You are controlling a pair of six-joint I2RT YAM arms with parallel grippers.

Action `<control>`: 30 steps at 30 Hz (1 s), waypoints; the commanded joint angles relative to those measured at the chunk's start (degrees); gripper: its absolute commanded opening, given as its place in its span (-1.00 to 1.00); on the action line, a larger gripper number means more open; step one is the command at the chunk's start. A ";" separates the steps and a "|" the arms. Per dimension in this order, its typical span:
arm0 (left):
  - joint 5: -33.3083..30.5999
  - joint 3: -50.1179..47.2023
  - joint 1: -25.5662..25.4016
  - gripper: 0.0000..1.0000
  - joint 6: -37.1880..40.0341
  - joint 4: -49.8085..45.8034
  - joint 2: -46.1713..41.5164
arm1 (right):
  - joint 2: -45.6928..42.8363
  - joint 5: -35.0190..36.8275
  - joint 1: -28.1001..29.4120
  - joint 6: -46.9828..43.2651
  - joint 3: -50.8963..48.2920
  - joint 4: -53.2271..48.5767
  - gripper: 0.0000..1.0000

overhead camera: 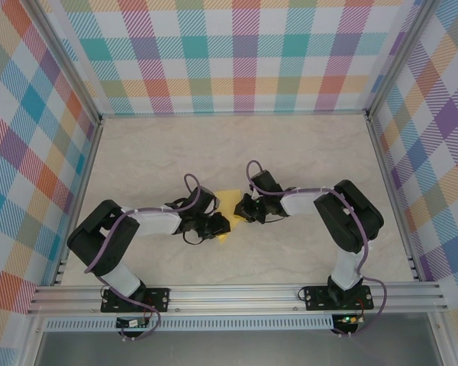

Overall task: Fold a paper plane with a square sheet of paper (pick it up from the middle)
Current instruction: Third fold the triangle at the center of the table.

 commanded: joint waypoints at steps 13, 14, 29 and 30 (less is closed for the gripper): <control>-2.68 -2.69 -0.41 -0.63 3.04 -3.12 0.53 | -1.72 -4.70 3.62 -2.21 3.17 -1.08 -0.77; -2.68 -2.68 -0.43 -0.63 3.10 -3.05 0.40 | -0.95 -4.32 3.69 -1.60 2.99 -0.57 -0.77; -3.13 0.77 -0.39 -0.60 5.15 -9.42 -7.76 | 3.60 0.55 3.73 -0.66 1.29 -2.70 -0.82; -2.76 1.13 -0.39 -0.59 4.95 -9.69 -8.64 | 3.51 0.57 3.72 -0.50 1.20 -2.63 -0.82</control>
